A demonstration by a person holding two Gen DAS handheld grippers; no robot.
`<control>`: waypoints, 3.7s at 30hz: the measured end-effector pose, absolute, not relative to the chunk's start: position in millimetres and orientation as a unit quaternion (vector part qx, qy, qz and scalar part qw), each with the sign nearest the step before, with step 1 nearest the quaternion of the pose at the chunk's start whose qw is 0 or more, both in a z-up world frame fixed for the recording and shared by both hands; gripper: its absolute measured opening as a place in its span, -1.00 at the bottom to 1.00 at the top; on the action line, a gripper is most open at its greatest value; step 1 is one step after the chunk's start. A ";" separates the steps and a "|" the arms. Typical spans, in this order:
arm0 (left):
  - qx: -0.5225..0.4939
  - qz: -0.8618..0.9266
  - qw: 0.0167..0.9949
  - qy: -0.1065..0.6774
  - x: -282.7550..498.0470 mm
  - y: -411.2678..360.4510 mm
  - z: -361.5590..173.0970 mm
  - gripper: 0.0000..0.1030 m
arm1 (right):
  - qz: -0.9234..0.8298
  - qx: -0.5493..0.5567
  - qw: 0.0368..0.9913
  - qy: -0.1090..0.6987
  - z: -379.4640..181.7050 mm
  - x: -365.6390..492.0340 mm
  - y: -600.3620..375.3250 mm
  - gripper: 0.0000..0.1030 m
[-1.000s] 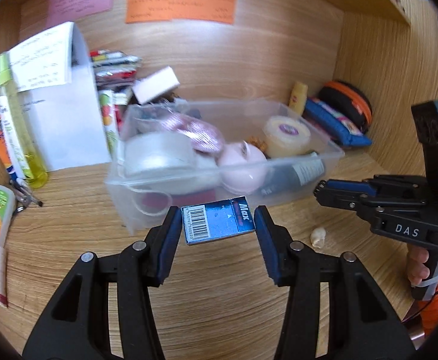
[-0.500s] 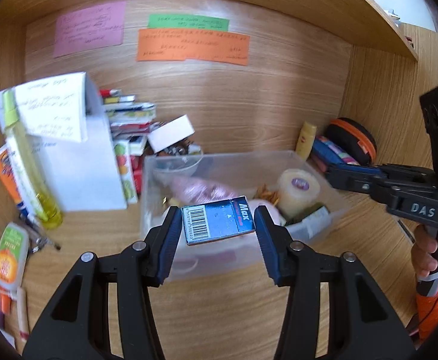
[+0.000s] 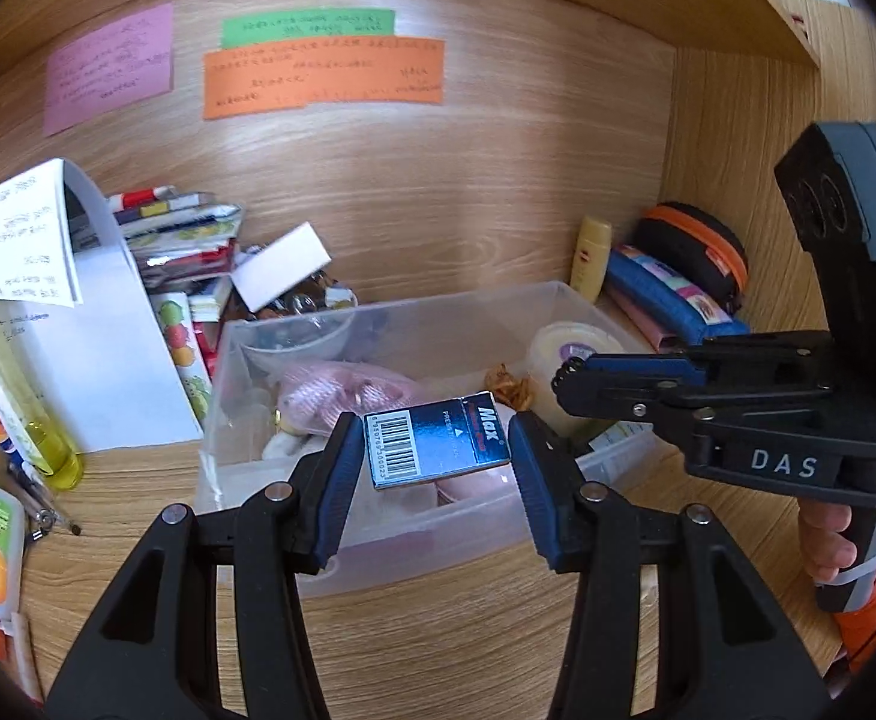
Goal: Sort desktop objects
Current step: 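Carry the hair clip and blue card over the clear box with both tools, then open the right tool to drop the clip in the box while the left tool releases the card, then grasp the light blue tube with the right tool while the left tool moves to the beige seashell, then grasp the beige seashell with the left tool while the right tool lifts the tube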
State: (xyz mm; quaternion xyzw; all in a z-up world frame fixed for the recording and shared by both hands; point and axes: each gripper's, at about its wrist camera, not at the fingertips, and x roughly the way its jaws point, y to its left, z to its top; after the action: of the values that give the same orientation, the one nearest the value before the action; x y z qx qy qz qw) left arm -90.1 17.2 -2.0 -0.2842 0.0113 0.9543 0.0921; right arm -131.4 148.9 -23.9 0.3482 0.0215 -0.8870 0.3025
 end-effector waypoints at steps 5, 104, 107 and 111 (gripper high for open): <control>-0.305 0.947 0.096 0.024 -96.2 27.7 -11.8 -0.04 | -0.889 0.350 0.292 0.039 -29.1 -129.7 146.7 -0.65; -0.397 0.901 0.151 0.092 -52.6 109.8 -55.7 0.47 | -0.897 0.362 0.244 0.069 -81.4 7.0 244.4 0.39; -0.407 0.894 0.160 0.091 -59.7 116.3 -60.4 0.26 | -0.903 0.365 0.223 0.044 -76.4 -2.1 265.0 0.39; -0.424 0.885 0.167 0.096 -67.1 123.8 -68.4 0.02 | -0.906 0.369 0.208 0.012 -72.6 -10.7 282.9 0.39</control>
State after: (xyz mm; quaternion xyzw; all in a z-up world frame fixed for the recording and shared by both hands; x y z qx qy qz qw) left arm -67.1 123.8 -68.4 -0.4242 0.0960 0.8848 0.1673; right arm -10.7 282.9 -72.5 0.3694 0.0119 -0.9055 0.2083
